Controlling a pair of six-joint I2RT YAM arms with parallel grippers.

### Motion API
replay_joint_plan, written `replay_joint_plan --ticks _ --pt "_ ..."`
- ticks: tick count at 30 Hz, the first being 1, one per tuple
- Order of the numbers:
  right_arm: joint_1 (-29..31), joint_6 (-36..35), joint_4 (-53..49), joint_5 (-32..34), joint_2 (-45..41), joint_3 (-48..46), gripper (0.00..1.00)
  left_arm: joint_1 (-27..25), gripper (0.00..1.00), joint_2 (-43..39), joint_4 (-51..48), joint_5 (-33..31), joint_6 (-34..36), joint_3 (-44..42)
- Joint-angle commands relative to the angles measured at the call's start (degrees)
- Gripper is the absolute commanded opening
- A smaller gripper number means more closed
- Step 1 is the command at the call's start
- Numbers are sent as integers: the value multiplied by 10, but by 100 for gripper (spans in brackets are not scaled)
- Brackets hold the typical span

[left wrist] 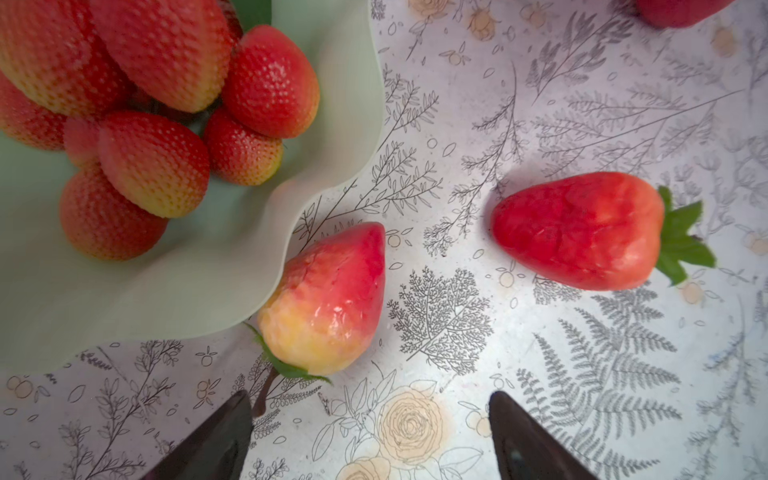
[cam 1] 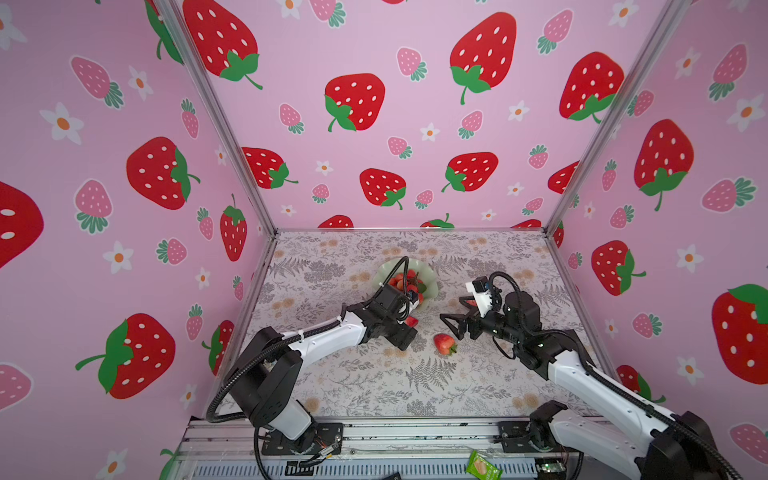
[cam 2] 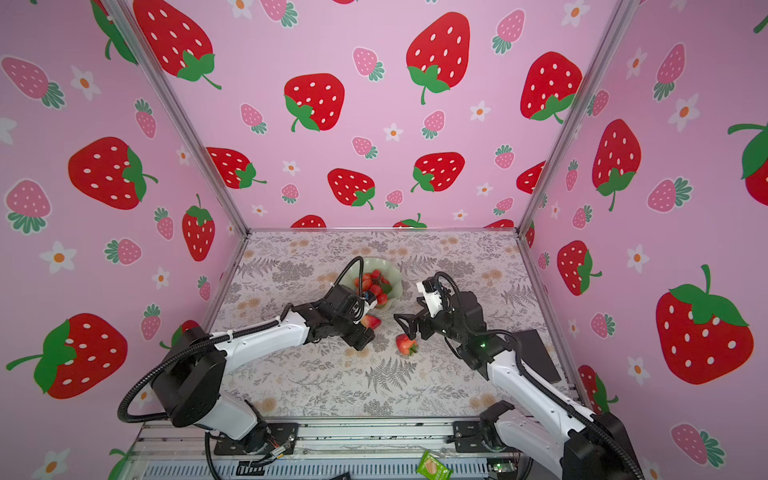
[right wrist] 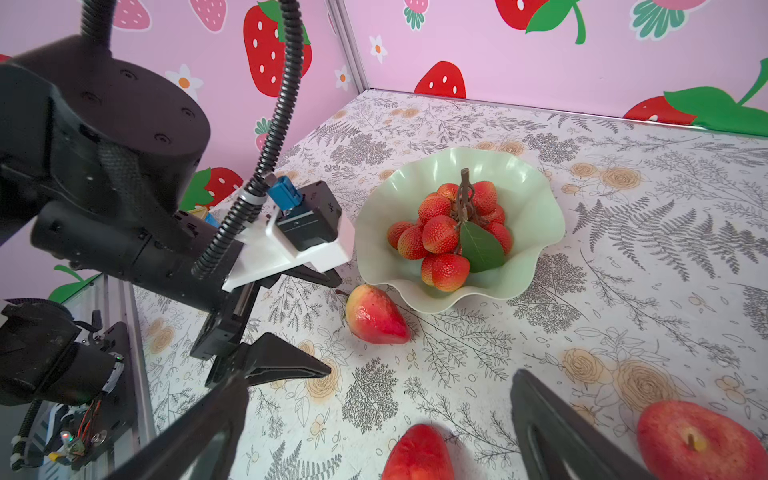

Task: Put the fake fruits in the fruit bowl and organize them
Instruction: 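Grasp the yellow-red peach with the left gripper and lift it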

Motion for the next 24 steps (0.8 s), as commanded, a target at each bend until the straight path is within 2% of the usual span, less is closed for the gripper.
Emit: replay_joint_plan --ticks 1,7,17,22,24 --pt "-2 -3 12 -11 1 -1 99 -9 91 1 19 -39 0 12" --pt "-2 -2 15 -19 14 5 99 -11 91 33 30 -60 8 24" --pt "-2 1 16 -17 14 4 99 -13 89 91 63 -27 7 51" --pt "-2 3 15 -19 13 4 99 -37 78 93 84 -20 17 39" --pt "-2 3 14 -19 12 3 99 -41 68 88 77 -24 13 35"
